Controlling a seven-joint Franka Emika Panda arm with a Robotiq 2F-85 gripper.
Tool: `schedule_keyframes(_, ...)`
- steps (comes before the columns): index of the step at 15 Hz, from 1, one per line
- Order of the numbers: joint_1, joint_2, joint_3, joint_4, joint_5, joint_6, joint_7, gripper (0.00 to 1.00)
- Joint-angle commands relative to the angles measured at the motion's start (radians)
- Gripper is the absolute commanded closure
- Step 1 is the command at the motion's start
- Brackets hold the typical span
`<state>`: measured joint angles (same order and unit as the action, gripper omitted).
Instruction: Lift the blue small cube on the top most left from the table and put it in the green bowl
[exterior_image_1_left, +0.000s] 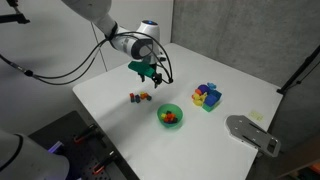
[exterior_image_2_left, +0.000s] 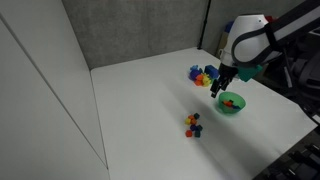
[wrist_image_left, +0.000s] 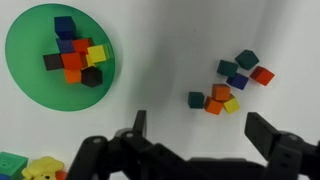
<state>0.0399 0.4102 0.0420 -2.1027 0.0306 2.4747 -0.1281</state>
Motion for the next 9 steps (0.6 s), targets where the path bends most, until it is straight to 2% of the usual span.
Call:
schedule_keyframes(1,0.009,0.107,0.004,0.067,-0.040,0.022,0.006,0.00)
schedule_keyframes(9,0.044,0.318,-0.012,0.212,-0.096,0.045,0.037,0.00)
